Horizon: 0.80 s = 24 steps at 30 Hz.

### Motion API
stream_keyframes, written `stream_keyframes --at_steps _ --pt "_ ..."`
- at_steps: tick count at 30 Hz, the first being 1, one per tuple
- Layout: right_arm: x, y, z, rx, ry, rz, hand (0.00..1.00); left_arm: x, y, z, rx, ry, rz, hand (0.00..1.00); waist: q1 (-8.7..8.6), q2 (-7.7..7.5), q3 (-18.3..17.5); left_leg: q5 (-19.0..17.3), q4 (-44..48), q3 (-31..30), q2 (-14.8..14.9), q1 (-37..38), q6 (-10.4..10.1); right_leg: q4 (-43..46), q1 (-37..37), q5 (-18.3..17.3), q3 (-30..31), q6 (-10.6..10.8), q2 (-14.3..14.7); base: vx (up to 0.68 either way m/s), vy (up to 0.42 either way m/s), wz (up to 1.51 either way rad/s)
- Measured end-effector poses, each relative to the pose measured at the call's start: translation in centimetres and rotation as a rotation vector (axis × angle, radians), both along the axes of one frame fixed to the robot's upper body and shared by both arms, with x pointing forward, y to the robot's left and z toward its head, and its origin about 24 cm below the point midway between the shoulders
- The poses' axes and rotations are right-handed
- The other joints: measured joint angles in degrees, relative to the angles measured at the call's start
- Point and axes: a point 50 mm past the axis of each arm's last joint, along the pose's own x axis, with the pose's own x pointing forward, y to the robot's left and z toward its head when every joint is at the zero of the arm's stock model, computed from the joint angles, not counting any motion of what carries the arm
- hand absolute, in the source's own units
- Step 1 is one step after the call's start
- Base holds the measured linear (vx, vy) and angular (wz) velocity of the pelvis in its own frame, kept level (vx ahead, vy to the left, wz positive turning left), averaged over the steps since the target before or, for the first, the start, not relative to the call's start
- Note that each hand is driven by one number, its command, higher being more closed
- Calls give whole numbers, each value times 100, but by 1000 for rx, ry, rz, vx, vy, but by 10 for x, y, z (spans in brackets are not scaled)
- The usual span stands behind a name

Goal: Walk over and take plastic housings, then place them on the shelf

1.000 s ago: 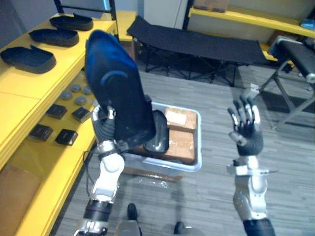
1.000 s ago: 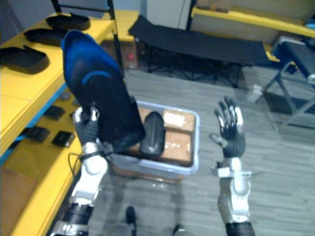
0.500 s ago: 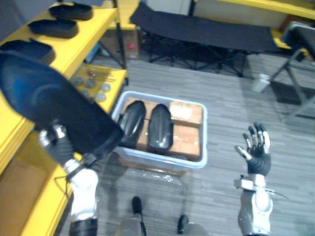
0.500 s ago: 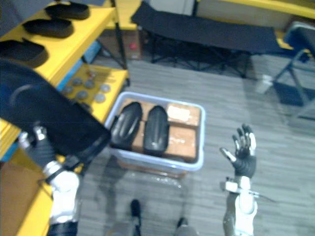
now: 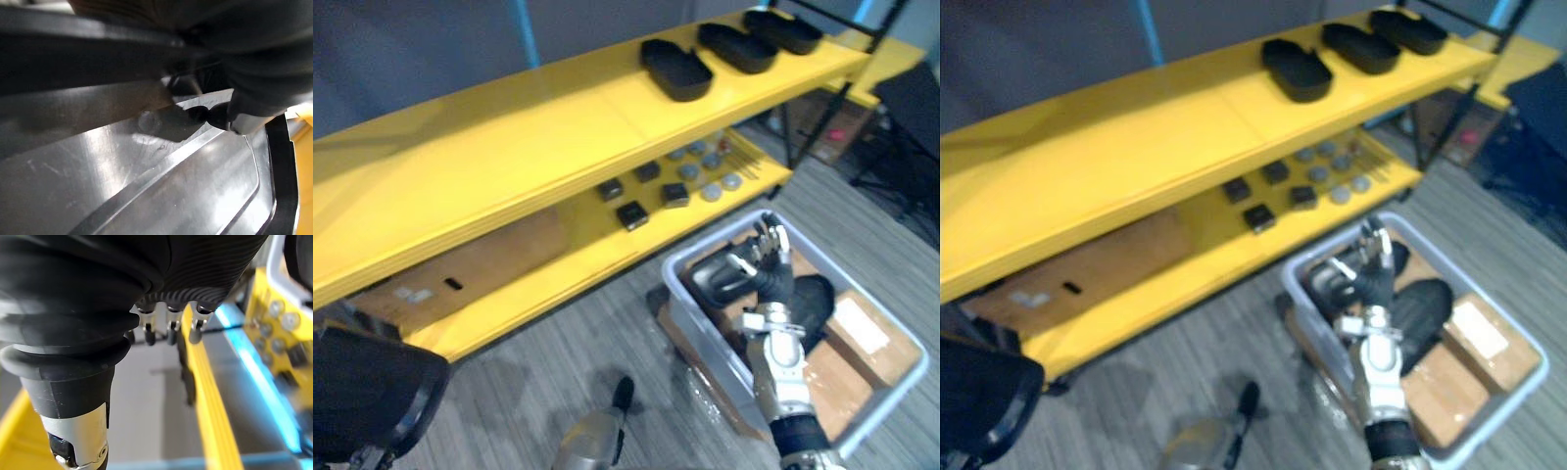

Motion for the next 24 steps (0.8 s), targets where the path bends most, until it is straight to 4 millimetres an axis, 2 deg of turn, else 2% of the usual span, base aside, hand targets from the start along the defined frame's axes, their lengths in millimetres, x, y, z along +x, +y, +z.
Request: stream_keyframes --at_steps 1,4,5,6,7,8,9,10,11,12,15,16,17,18,19,21,22,23,24 --pt "0 -1 -1 1 10 -2 0 3 -1 3 3 -32 -22 100 -28 5 43 -10 62 -19 -31 -62 14 139 -48 -97 83 -110 1 -18 56 76" --pt "-15 -18 -13 17 57 -95 0 22 -4 21 87 -115 -138 100 -274 30 122 -39 251 -579 -183 -223 49 1138 -432 39 1425 -276 80 65 289 131" --pt "-30 -33 -21 22 86 -170 0 38 -6 29 120 -143 -217 100 -356 85 149 -68 204 -806 -168 -242 43 1567 -633 149 2005 -504 265 59 345 180" --pt "-40 -44 -26 26 104 -222 0 49 -7 32 136 -156 -268 100 -467 40 151 -272 99 -778 -165 -283 -86 1633 -736 180 2386 -646 394 231 257 208" --pt "-52 -50 -34 54 124 -275 0 60 -7 41 168 -180 -314 100 -689 -448 140 -701 1385 -316 -405 -798 330 1646 -831 61 2805 -484 106 564 -49 154" --pt "-56 -60 -26 34 81 -307 0 61 -8 38 154 -177 -319 100 -657 -229 238 -1576 2495 -259 -202 -954 299 1937 -815 -170 2787 -143 294 618 -126 101" --pt "-55 -61 -24 40 67 -315 0 65 -8 37 143 -180 -321 100 -673 -253 399 -1538 2544 -281 -249 -930 193 2132 -846 -248 2845 -94 230 542 -211 12" --pt "-55 -61 -23 29 62 -298 0 65 -8 29 102 -150 -315 100 -673 -230 427 -1439 2333 -239 -207 -848 218 2147 -983 -444 3002 9 218 259 -51 -18" --pt "-53 -59 -19 22 39 -281 0 64 -8 27 93 -136 -320 100 -666 -214 440 -1379 2267 -183 -189 -823 266 2099 -1021 -510 3050 2 221 303 -136 -44" --pt "-50 -59 -12 8 -3 -261 0 65 -10 26 85 -132 -329 100 -587 -185 469 -1393 2238 -82 -172 -811 239 2062 -1183 -585 3125 -32 218 276 -175 -42" --pt "-45 -60 -4 -21 -35 -240 0 69 -15 24 54 -156 -367 100 -576 -35 546 -1408 2243 81 -125 -768 252 1954 -1251 -729 3132 -96 212 25 -79 -35" --pt "-43 -59 -1 -23 -50 -235 0 68 -15 25 58 -156 -366 100 -557 -38 560 -1390 2222 171 -97 -805 225 1791 -1242 -822 3130 -111 212 -124 -23 -31" --pt "-43 -59 1 -23 -59 -235 0 67 -15 24 58 -152 -364 100 -558 -42 559 -1377 2222 198 -99 -842 209 1673 -1228 -898 3129 -123 210 -113 -51 -30" --pt "-44 -59 4 -27 -73 -234 0 65 -15 24 63 -141 -360 100 -576 -44 572 -1358 2261 276 -91 -942 188 1419 -1199 -1073 3131 -11 190 -89 -32 -15" --pt "-46 -60 3 -27 -65 -240 0 64 -15 24 65 -138 -360 100 -615 3 629 -1348 2289 298 -55 -958 186 1395 -1197 -1073 3111 -52 211 -64 -36 -8" --pt "-49 -61 -1 -29 -49 -247 0 62 -14 29 85 -149 -354 100 -647 -47 656 -1378 2409 302 -46 -958 229 1357 -1123 -1096 3085 -95 225 30 -37 4" --pt "-50 -61 -1 -28 -46 -251 0 59 -12 33 104 -155 -344 100 -643 -108 680 -1538 2617 318 -44 -962 321 1290 -995 -1125 3079 -150 241 185 -77 1" --pt "-51 -61 -3 -28 -41 -252 0 56 -10 37 122 -160 -334 100 -657 -182 654 -1748 2771 317 -48 -963 286 1312 -864 -1053 3085 -123 277 224 -92 -3" --pt "-51 -62 -2 -30 -42 -253 0 56 -9 37 124 -160 -331 100 -655 -195 647 -1821 2831 296 -11 -965 307 1547 -959 -1003 3106 -172 304 238 -57 5"
